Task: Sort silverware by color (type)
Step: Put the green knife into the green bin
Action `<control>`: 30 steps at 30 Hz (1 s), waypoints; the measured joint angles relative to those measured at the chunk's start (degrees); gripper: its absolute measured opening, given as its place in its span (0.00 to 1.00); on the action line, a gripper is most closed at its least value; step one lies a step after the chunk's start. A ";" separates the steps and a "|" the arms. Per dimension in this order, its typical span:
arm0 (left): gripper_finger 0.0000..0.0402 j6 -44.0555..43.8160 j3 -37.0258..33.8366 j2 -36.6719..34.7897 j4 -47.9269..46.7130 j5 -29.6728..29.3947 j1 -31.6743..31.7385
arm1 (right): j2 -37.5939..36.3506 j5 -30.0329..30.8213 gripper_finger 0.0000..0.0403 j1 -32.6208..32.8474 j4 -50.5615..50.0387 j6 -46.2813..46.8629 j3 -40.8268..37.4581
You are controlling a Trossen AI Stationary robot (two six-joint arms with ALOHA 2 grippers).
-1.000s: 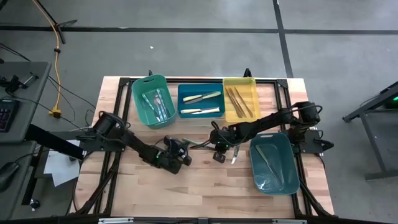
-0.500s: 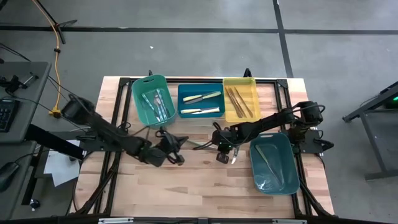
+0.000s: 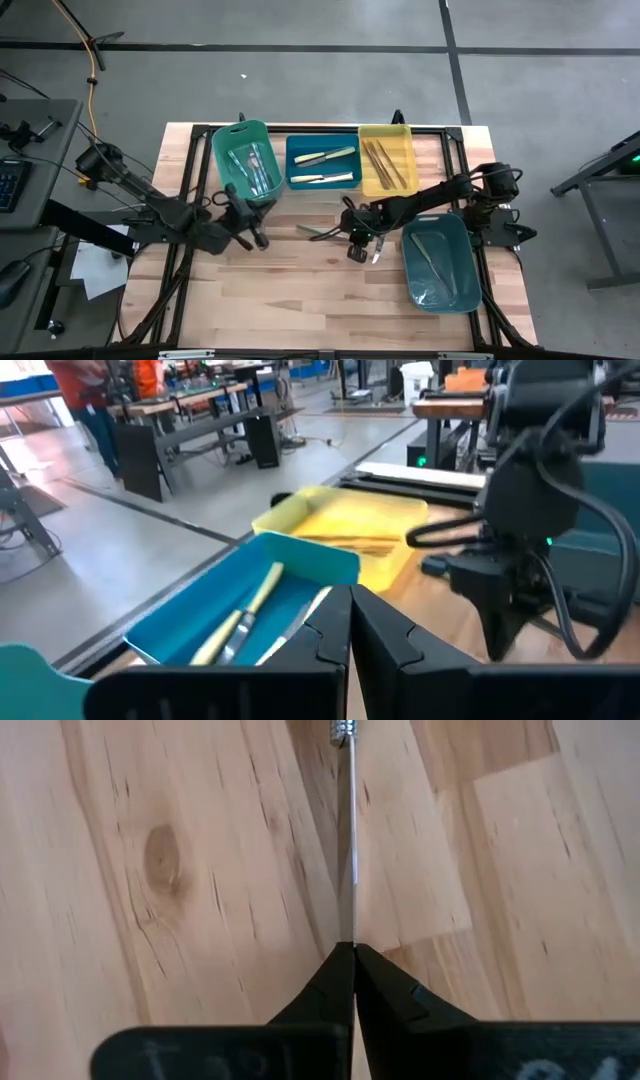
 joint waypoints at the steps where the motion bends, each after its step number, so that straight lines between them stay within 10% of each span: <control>1: 0.00 0.62 0.00 -0.77 -0.04 -0.19 0.02 | 0.20 -0.04 0.00 0.00 0.20 -0.02 0.03; 30: 0.00 -0.29 0.00 -0.44 -2.84 -0.14 0.02 | 0.68 0.73 0.05 -0.02 1.11 -2.04 -0.06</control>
